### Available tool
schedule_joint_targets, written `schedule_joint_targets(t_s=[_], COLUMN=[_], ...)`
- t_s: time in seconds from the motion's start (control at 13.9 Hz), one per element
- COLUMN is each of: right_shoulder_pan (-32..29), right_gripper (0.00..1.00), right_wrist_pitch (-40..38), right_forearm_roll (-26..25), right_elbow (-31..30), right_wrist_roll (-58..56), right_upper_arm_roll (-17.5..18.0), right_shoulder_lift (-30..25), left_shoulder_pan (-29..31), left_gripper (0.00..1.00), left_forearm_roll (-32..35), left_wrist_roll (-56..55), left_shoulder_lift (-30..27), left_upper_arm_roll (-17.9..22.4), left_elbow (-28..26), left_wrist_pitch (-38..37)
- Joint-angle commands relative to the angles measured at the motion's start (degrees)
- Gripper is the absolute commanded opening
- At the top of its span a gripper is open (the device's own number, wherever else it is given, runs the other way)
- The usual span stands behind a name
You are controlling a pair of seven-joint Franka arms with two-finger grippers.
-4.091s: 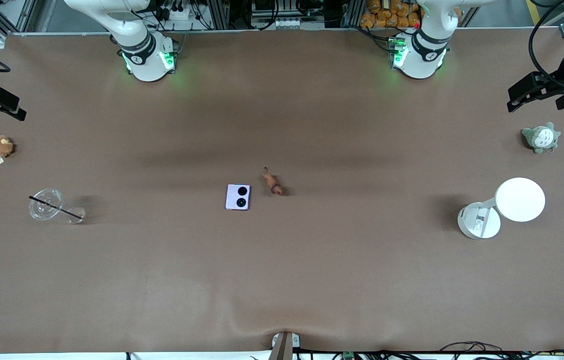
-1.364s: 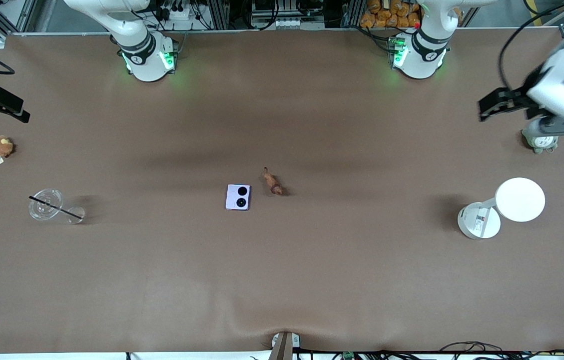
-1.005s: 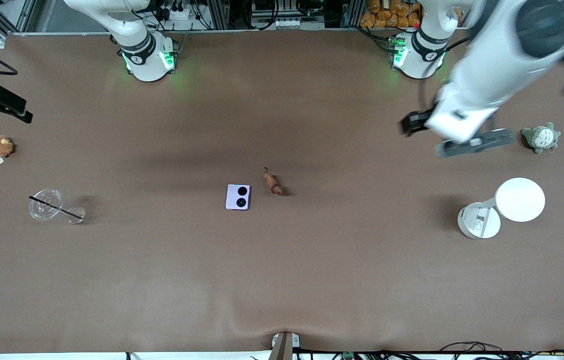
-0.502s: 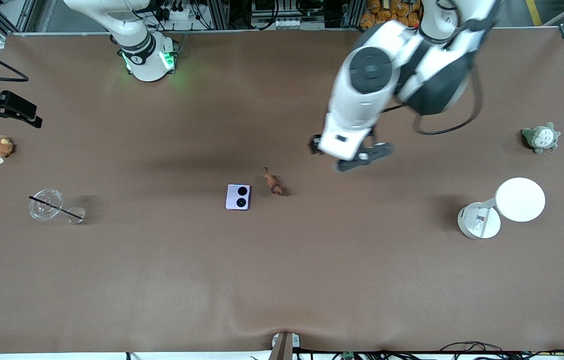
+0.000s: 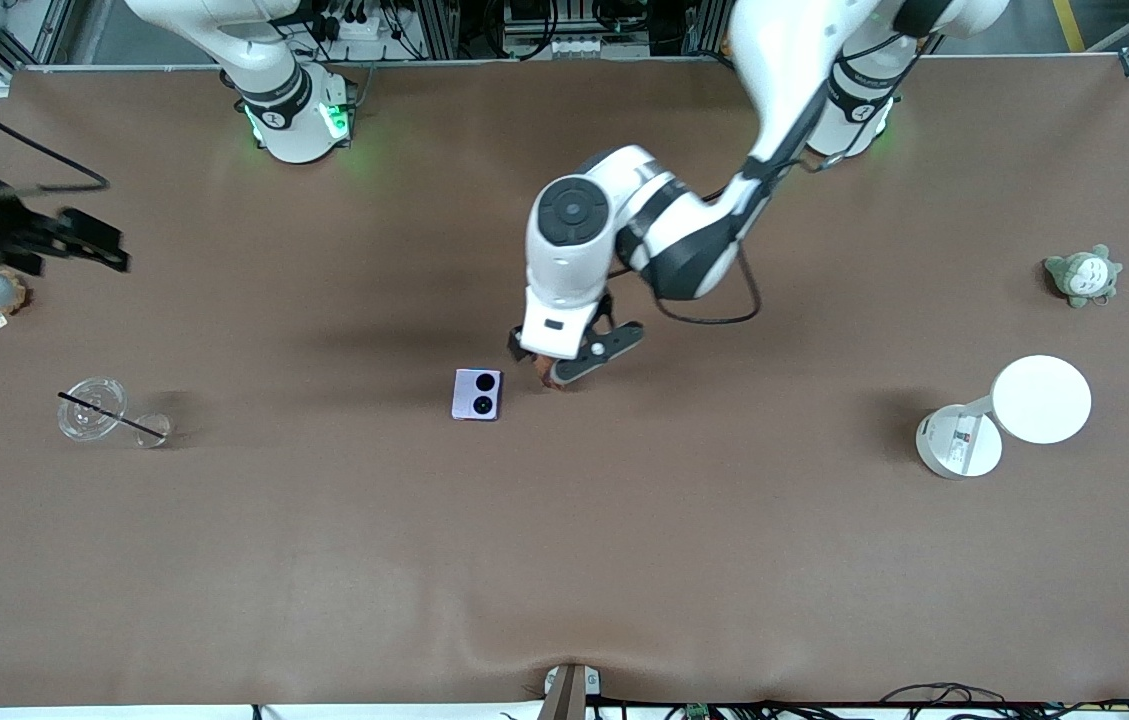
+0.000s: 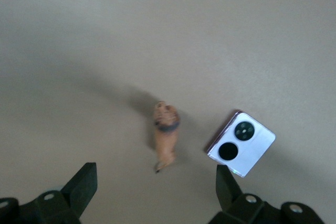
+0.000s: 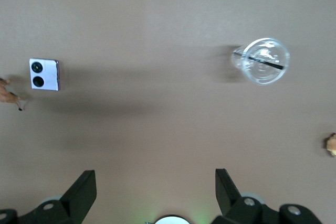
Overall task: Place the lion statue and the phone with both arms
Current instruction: 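Reach the left gripper to the lion while the right gripper reaches the phone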
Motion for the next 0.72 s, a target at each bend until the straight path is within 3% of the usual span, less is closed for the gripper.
schedule_joint_targets(t_s=[0.0,0.5,0.57,0.65], right_shoulder_pan=[2.0,1.3,0.8,0.0], right_gripper=[1.00,1.00,1.00,1.00], right_wrist_pitch=[3.4,8.8,8.8,8.9], right_forearm_roll=[2.7,11.3,12.3,13.3], right_elbow=[1.2,1.2,1.2,1.2], right_wrist_roll=[0.9,0.9,-0.1,-0.5], right_upper_arm_roll=[-0.3,-0.3,-0.3,-0.3], right_shoulder_lift=[5.4,14.6,15.8,16.3], left_shoulder_pan=[-4.3,-5.7,-5.8,-5.7], left_gripper=[1.00,0.97,0.86,0.68], left_forearm_roll=[1.2,2.8,2.8,2.8], left_wrist_roll=[-2.5,-1.7,-1.4,-1.1], left_shoulder_lift=[4.7,10.1,10.7,10.7], left_upper_arm_roll=[3.9,4.5,4.5,4.6], left_elbow=[3.1,2.6,2.6,2.6], left_wrist_pitch=[3.6,5.4,5.4,5.4])
